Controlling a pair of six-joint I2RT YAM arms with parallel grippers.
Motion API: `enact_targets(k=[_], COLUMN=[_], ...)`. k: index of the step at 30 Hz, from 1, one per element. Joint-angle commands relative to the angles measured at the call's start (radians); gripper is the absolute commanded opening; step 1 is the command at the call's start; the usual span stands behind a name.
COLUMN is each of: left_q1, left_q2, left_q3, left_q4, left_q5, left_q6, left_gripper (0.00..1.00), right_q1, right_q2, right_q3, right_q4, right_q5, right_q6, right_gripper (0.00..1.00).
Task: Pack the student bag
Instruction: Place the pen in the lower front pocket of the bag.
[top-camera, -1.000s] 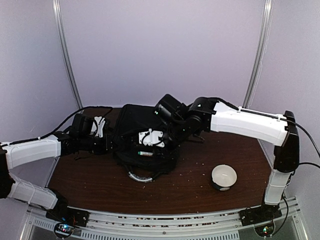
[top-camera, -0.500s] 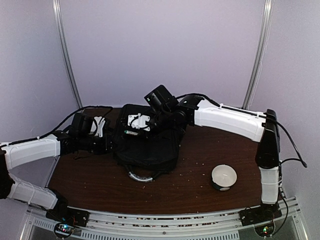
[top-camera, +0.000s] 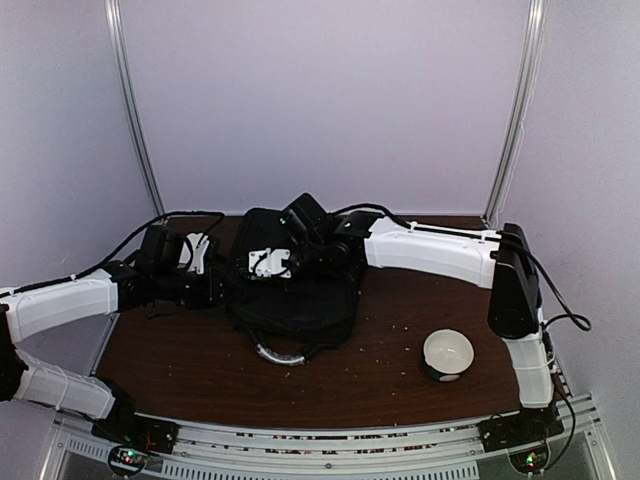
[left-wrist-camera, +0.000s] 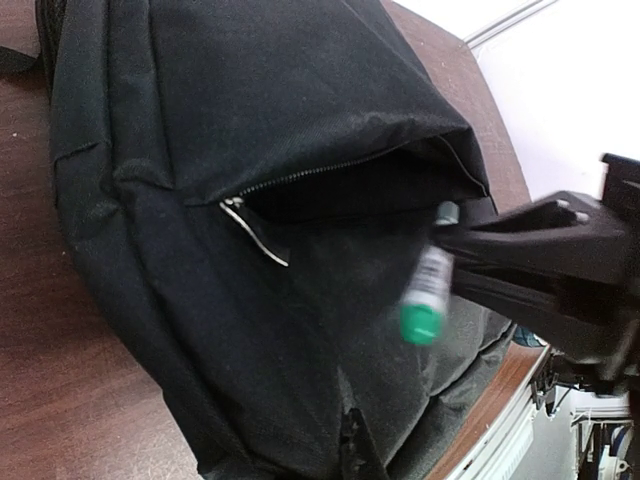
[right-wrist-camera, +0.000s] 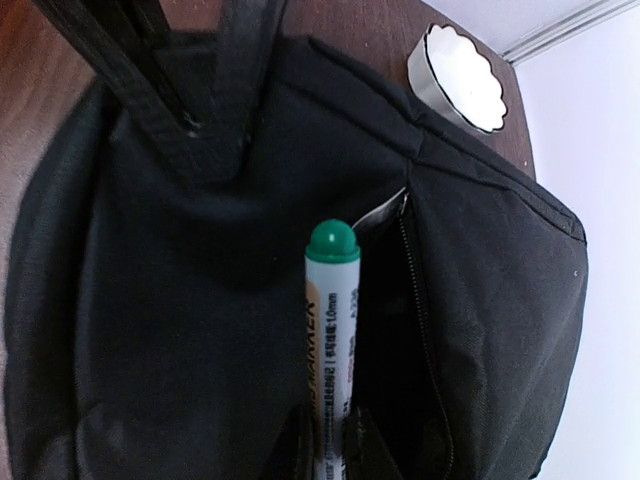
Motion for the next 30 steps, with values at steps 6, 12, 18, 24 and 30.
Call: enact_targets(k=[6,12,18,24,30], left_q1=[-0.008,-0.006,-0.008,-0.007,-0.008], left_q2=[-0.061,-0.064,-0.06,-0.059,-0.053], left_q3=[0.049,0.046,0.049,0.052,0.052], left_q4=[0.097,0.101,0.103,0.107,0.107], left_q5=[0.089,0.087,0.091,0.091,0.097], left_q6=[0.028,0.022,0.019,0.021,0.025], left_gripper=[0.0,0.0,0.0,0.0,0.0], right_q1=[-0.017,-0.017,-0.017,-0.015,-0.027], right_q2=[0.105,0.154,0.072,-0.067,-0.199], right_q3=[0.04,0.052,0.03,-0.035,-0.176], right_q4=[0.111,0.27,0.171,0.031,-0.075], right_q5=[0.255,0.495,0.384,0.157,-0.151], right_q6=[-0.068,-0.084,0.012,0.115,0.09], right_gripper=[0.08,0.2,0.42,0.47,0.5])
